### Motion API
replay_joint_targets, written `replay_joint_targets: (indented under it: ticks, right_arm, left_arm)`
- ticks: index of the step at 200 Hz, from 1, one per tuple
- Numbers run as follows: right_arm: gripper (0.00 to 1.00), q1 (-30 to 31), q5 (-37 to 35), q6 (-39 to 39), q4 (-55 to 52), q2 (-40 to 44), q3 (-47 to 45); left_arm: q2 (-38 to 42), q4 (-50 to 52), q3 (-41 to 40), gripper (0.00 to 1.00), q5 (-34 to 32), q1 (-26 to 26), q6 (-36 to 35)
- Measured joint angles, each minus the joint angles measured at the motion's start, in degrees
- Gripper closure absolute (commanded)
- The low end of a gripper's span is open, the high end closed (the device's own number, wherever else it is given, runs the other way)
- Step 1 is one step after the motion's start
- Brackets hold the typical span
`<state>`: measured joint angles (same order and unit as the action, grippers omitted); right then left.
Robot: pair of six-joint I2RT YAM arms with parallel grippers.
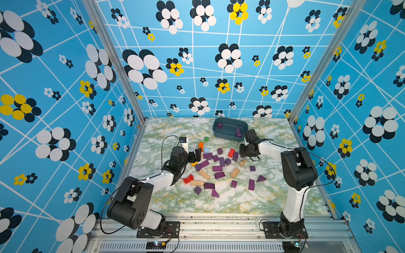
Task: Pick purple bricks into the storage bin
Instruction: Pick up the building block from the center of the board, then place the building block in the storage box.
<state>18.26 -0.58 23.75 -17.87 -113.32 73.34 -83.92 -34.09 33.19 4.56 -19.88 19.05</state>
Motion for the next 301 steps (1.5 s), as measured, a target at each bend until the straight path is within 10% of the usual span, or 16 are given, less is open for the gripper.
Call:
replay_joint_targets:
  ticks: [179, 242, 301]
  right_arm:
    - [0.72, -8.1, 13.6, 9.8, 9.8, -1.2, 12.0]
    - [0.36, -9.0, 13.6, 9.2, 7.5, -10.3, 24.4]
    - [0.36, -9.0, 12.9, 5.1, 5.4, -8.4, 24.6]
  left_arm:
    - [-5.5, 17.6, 15.3, 0.01, 5.1, 0.0, -0.2]
    - [-4.1, 20.2, 15.3, 0.0, 4.4, 0.0, -0.7]
    - [-2.7, 23.1, 15.7, 0.0, 3.1, 0.0, -2.2]
